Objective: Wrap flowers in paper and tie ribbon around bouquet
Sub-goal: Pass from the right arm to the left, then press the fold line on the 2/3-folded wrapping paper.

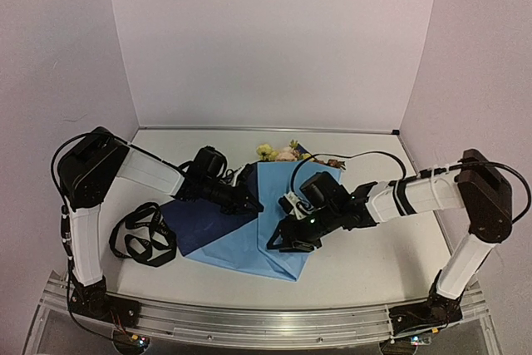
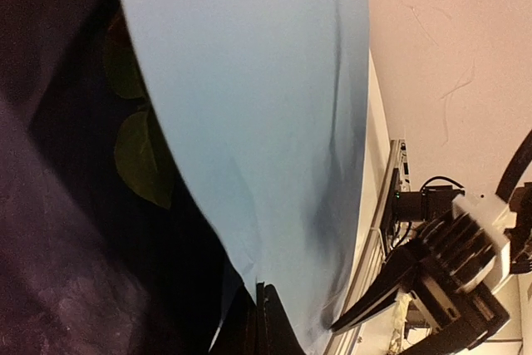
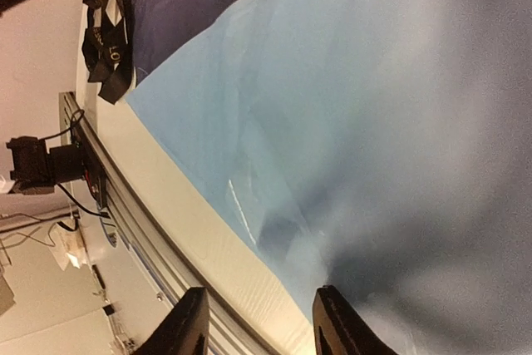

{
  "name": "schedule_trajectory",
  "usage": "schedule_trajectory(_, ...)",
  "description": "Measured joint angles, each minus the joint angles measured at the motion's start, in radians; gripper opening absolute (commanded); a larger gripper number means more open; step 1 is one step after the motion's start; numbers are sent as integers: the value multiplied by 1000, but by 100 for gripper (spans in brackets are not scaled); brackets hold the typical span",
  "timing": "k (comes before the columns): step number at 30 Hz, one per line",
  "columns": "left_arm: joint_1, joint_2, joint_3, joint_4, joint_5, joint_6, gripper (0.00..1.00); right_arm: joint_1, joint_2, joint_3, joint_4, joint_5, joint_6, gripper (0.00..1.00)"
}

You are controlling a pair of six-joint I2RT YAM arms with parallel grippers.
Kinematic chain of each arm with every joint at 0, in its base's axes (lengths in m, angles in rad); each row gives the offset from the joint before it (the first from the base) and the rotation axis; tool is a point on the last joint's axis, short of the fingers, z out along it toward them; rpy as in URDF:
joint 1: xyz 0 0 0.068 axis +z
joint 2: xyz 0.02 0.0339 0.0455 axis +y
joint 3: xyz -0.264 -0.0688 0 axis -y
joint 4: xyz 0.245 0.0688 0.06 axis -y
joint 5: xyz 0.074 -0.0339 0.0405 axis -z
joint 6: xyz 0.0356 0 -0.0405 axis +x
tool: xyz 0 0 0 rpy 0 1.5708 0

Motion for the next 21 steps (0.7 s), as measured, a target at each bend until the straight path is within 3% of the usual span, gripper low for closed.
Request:
schedule_trajectory(5,0,-41,-70,22,-70,-5,0,0,-116,-44,-53,49,-1,51)
schedule_trajectory(9,0,-89,-116,39,-126,-14,0,0,-166,-68,-84,84,4,45)
schedule_trajectory(15,-1,-141,-167,66,-189,-30,0,3,-151,-72,-96,99,32,39)
schedule_trajectory(21,-1,-141,-192,76,-221,-36,0,17,-35,-61,-79,95,51,35)
